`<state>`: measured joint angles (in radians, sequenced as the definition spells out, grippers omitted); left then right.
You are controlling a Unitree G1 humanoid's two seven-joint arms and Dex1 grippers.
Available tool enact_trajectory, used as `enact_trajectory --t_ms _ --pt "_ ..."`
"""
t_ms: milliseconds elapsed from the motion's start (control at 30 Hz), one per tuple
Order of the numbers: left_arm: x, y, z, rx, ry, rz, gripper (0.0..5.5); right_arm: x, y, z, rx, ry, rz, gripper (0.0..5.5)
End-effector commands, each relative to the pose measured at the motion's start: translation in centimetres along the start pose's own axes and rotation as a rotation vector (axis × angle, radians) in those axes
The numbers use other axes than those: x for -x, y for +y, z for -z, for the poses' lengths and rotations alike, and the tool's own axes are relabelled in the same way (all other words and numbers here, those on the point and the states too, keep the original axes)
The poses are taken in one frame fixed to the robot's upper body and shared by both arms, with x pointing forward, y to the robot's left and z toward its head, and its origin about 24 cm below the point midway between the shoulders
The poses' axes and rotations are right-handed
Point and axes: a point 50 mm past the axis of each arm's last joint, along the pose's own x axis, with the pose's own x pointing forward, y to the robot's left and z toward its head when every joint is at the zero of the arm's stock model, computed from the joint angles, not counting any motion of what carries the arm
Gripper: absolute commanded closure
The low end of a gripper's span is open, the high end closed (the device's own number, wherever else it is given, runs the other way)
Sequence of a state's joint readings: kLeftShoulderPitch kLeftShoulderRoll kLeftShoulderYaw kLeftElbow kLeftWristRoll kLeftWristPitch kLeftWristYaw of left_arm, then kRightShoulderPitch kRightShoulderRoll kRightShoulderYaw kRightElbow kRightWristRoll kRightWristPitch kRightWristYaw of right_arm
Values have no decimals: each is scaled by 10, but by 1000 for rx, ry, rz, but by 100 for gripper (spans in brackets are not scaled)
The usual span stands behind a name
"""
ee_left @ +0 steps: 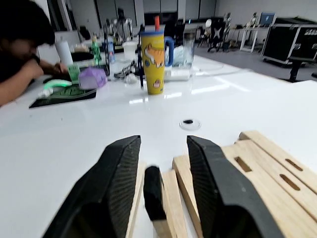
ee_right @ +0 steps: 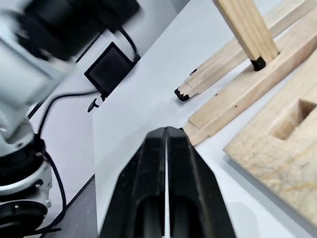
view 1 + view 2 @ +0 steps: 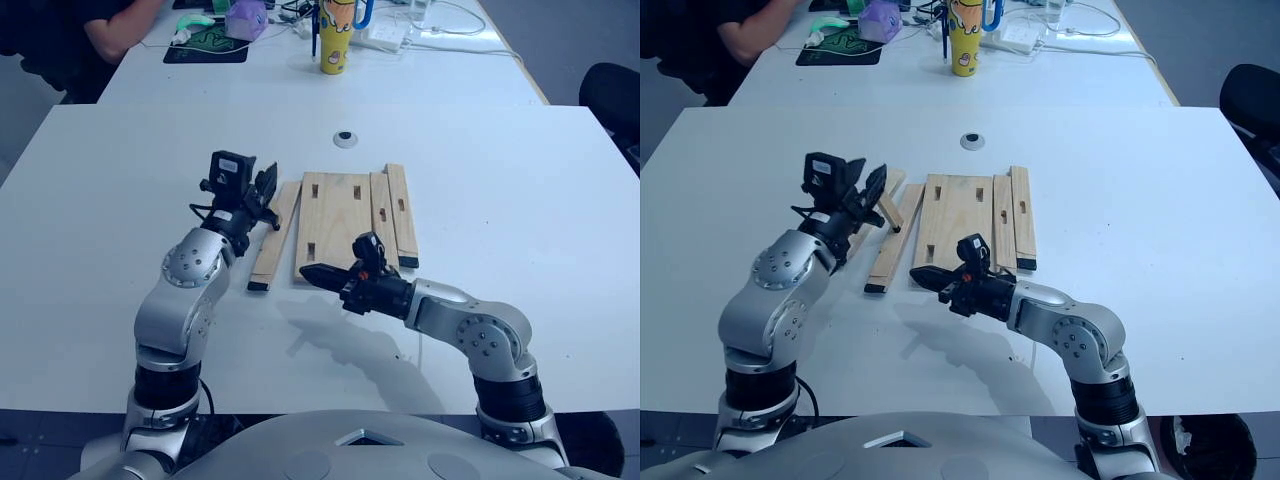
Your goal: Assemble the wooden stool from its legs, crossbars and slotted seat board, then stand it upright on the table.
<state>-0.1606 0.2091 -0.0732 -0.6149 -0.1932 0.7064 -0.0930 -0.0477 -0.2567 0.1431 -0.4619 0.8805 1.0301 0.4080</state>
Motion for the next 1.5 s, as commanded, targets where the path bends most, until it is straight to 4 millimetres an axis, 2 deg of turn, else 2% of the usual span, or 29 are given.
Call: enact_trajectory --t_ms 33,133,167,233,333,467,633,800,867,933,1067,1133,1167,1300,1467,1500 --pt "7 11 -28 -53 -179 -16 381 0 -4 2 3 3 10 550" --pt "-13 26 -37 22 -230 -46 381 -3 -6 2 7 -1 16 550" --pt "-22 31 -37 76 -226 -47 398 -4 -7 2 10 -3 15 550" --pt "-42 36 -31 188 -177 -4 425 -7 -7 0 18 -1 8 550" --pt "-58 39 -19 257 -111 28 477 -10 -9 -1 36 13 -1 550" --pt "-62 30 -9 282 -76 76 539 -12 -11 -2 54 20 4 550" --pt "-58 23 -13 276 -117 94 546 -14 -13 -1 63 34 -7 550" --pt "-57 21 -51 120 -314 116 546 -15 -14 -1 74 38 -1 550" --pt "-57 23 -56 115 -343 98 546 -15 -14 -1 78 41 -2 550" --pt "-63 26 -35 129 -263 66 546 -16 -15 -2 81 42 1 550" --pt "-63 14 44 208 115 83 546 -20 -12 -2 88 52 -14 550" --pt "-60 10 62 235 195 74 546 -20 -12 -2 94 58 -11 550" --pt "-59 9 63 241 195 69 546 -20 -12 -2 103 65 -9 550" --pt "-62 9 50 207 126 64 546 -19 -13 -3 119 77 -6 550" --pt "-66 13 20 174 -14 46 546 -20 -14 -2 121 81 -5 550" --pt "-65 16 9 159 -76 25 546 -19 -14 -2 119 81 -5 550"
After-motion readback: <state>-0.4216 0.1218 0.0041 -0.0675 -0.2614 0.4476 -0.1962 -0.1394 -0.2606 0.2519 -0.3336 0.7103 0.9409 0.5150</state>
